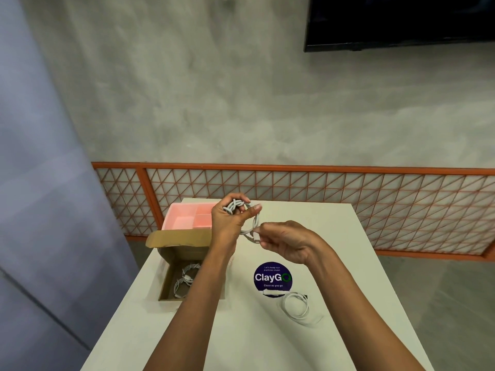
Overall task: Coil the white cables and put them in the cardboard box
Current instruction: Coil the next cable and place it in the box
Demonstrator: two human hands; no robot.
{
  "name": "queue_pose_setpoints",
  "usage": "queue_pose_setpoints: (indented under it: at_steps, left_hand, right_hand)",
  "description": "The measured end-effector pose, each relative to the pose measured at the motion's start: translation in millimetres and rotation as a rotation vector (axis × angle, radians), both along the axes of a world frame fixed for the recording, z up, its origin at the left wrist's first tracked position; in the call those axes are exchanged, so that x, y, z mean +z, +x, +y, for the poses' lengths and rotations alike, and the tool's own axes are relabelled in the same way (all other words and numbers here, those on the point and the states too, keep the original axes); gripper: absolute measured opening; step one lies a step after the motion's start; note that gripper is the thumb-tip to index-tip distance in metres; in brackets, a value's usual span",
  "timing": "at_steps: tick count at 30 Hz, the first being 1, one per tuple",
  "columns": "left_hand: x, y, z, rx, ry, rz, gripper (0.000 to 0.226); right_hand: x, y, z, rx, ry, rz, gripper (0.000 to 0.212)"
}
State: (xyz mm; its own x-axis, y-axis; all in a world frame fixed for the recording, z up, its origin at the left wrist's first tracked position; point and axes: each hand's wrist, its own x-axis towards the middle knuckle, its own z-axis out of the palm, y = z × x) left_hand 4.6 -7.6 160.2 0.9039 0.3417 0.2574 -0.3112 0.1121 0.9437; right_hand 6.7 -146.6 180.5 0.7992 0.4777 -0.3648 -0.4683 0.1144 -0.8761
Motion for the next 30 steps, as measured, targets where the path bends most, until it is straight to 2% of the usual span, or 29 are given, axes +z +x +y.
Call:
queue_pose_setpoints:
  at_steps: [3,8,14,18,21,25,27,30]
  left_hand:
    - [-3.9,-0.7,-0.1,-0.009,0.143,-0.035,0.025]
    - [-9.2,-0.5,-0.2,-0.022,0.149,-0.051,0.024]
    - [-8.2,-2.1,5.9,-0.123,0.250,-0.083,0.024]
    - [-4.4,-4.3,7.9,-0.119,0.269,-0.094,0.024]
    - [1.1,-1.2,9.9,-0.102,0.221,-0.052,0.021]
    - [2.4,-0.9,8.2,-0.085,0.079,0.033,0.023]
    - [4.6,-2.7,4.3,-0.087,0.008,0.062,0.022]
    - [9.6,-4.0,-3.0,-0.116,-0.114,0.114,0.018]
  right_hand:
    - [-2.5,-0.5,-1.8,-0.017,-0.011,0.000,0.010]
    - [0.3,-2.1,-3.5,0.003,-0.041,-0.031,0.018]
    - [11.2,2.2,-8.3,0.020,-0.090,-0.125,0.009]
    - [11.2,1.9,-7.8,0.007,-0.097,-0.154,0.027]
    - [12.1,1.2,-12.6,0.045,-0.149,-0.209,0.030]
    - [14.2,3.3,-24.5,0.159,-0.372,-0.381,0.029]
    - [12.1,3.2,-27.1,0.189,-0.467,-0.480,0.022]
    - [1.7,3.4,-22.7,0.085,-0.560,-0.623,0.013]
